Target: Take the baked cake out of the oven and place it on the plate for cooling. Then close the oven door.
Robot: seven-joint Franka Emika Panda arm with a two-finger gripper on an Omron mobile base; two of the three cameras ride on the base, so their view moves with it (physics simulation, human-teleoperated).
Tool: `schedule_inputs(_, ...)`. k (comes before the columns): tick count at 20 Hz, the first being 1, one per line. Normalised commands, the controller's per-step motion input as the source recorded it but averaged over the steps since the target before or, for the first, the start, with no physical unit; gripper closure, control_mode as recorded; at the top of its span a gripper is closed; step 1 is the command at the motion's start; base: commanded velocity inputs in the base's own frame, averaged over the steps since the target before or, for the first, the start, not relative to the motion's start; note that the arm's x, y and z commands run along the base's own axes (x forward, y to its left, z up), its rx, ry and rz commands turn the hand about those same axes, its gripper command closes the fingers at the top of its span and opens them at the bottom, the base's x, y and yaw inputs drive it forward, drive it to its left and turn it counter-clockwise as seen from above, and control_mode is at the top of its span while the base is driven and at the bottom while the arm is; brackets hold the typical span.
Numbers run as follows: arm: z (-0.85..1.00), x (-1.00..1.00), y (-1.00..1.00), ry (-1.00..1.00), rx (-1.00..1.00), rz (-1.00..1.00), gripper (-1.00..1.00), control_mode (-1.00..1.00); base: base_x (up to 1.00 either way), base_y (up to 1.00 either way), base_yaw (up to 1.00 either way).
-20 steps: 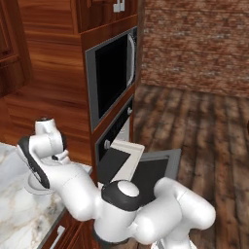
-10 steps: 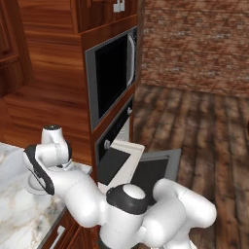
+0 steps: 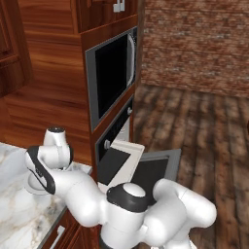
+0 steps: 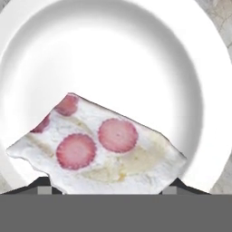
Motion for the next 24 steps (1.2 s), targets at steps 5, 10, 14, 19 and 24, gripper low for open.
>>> schedule_inputs(5, 0.00, 0.16, 0.08, 0.00, 0.01, 0.00, -1.00, -1.00, 0.00, 0.00, 0.00)
schedule_inputs(10, 0.00, 0.13, 0.01, 0.00, 0.00, 0.00, -1.00, -1.00, 0.00, 0.00, 0.00)
schedule_inputs(14, 0.00, 0.02, 0.00, 0.00, 0.00, 0.00, -1.00, -1.00, 0.00, 0.00, 0.00)
schedule_inputs(19, 0.01, -0.01, 0.00, 0.00, 0.00, 0.00, -1.00, -1.00, 0.00, 0.00, 0.00)
schedule_inputs(24, 0.33, -0.21, 0.00, -0.05, 0.00, 0.00, -1.00, -1.00, 0.00, 0.00, 0.00)
